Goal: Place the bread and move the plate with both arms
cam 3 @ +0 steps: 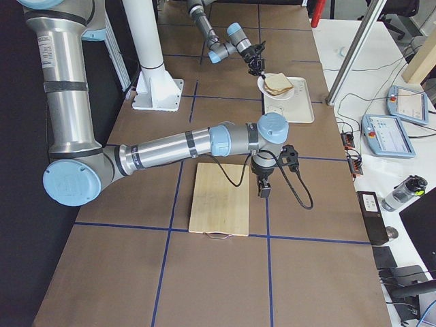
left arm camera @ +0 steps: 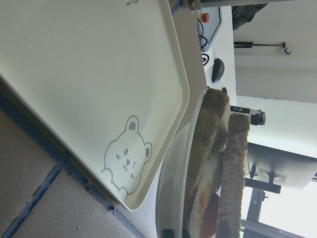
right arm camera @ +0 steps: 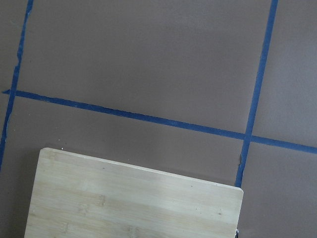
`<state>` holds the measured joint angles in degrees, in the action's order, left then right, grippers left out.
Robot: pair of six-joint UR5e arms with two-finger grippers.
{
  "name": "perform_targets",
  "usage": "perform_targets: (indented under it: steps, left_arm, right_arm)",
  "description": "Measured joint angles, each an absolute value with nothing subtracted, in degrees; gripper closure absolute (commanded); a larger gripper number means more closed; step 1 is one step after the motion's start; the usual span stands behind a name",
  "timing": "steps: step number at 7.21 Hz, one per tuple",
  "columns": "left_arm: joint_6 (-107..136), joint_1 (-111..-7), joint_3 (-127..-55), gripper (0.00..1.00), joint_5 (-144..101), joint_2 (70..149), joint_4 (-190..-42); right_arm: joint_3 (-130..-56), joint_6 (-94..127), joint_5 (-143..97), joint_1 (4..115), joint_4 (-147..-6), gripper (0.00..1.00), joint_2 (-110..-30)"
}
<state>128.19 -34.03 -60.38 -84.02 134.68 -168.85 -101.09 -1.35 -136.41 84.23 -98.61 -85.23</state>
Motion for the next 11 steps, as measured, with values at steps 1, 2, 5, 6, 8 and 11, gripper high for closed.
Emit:
perform_targets:
  steps: [1,2,5,6,8,11]
  left_arm:
    - [129.07,-34.78,-55.77,1.00,-83.16,136.94,-168.79]
    - [129.44,-35.11,-52.64,1.00,-82.78,138.39,-168.72]
    - [129.49,-35.13,-50.15,0.00,-82.88,139.38,-168.61]
    - [129.22,-35.10,-50.38,0.00,-83.08,138.94,-168.54]
    - [127.93,-35.61,-55.42,0.00,-86.27,135.42,-167.05]
    - [117.98,-38.72,-73.03,0.00,-94.81,128.25,-148.52]
  right_arm:
    - [-101.08,-1.33,-136.41,84.23,-98.61,0.00,-85.16]
    - [-101.08,-1.32,-136.41,84.24,-98.61,0.00,-85.07]
    - [-101.02,-1.32,-136.41,84.24,-98.61,0.00,-84.91]
    - [-101.01,-1.32,-136.41,84.26,-98.61,0.00,-84.91]
    - [-101.04,-1.32,-136.41,84.28,-98.61,0.00,-84.90]
    - [-101.03,-1.32,-136.41,84.36,-98.61,0.00,-85.00]
